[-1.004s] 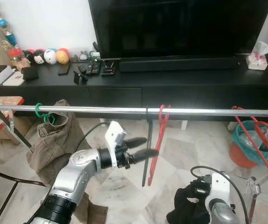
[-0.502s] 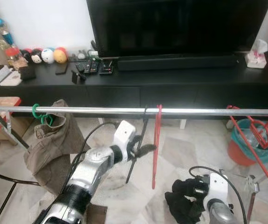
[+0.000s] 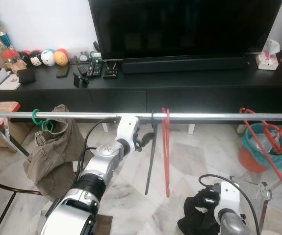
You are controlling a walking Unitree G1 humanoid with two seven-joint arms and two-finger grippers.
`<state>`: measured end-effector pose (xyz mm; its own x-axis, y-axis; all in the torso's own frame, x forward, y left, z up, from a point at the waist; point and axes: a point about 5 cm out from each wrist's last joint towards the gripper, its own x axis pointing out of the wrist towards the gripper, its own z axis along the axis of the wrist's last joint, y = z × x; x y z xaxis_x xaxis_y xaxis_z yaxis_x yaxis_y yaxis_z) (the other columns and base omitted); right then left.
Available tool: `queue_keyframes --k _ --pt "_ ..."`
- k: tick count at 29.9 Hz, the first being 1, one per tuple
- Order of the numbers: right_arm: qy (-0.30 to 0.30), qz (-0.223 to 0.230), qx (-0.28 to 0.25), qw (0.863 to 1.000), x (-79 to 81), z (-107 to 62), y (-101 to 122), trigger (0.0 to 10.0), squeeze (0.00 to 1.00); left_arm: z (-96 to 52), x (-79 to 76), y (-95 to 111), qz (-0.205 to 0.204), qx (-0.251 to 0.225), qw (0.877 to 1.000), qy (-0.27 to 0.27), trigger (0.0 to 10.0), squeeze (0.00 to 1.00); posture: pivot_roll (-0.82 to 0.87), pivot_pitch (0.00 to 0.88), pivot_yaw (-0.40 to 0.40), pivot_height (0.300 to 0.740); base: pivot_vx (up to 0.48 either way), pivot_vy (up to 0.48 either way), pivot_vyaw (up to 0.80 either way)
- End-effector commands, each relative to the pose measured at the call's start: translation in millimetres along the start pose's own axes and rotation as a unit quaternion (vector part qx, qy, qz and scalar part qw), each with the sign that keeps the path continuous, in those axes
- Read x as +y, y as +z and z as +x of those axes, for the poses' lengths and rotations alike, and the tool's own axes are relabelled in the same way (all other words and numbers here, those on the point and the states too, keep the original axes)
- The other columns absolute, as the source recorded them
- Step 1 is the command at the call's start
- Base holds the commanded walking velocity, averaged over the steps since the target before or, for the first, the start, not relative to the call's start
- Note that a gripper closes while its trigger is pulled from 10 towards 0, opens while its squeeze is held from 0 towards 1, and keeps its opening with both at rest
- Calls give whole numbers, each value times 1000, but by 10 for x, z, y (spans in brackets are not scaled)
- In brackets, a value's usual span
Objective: Hang hanger
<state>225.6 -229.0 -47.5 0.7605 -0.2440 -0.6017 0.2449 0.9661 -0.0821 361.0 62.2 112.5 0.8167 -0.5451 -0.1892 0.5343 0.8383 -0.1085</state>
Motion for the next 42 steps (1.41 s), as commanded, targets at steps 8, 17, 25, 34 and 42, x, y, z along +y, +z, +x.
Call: queue_keyframes --k 8,17,25,34,42 --pt "-2 1 -5 1000 -6 1 15 10000 0 31 66 7 -4 -11 999 30 10000 0 -26 0 105 740 0 0 0" --pt "-9 5 -5 1000 -45 0 13 10000 0 -196 373 -197 86 7 992 87 10000 0 -30 0 109 740 0 0 0" --pt "-8 -2 2 1000 -73 -13 -28 10000 0 -631 695 -745 73 78 983 148 10000 0 -9 0 89 740 0 0 0" --pt "-6 1 8 1000 -49 -11 -36 10000 0 -1163 820 -1459 52 232 948 214 10000 0 -27 0 84 740 0 0 0" --pt "-11 -5 23 1000 -130 -48 -137 10000 0 -1710 868 -1915 28 339 905 254 10000 0 -33 0 68 740 0 0 0"
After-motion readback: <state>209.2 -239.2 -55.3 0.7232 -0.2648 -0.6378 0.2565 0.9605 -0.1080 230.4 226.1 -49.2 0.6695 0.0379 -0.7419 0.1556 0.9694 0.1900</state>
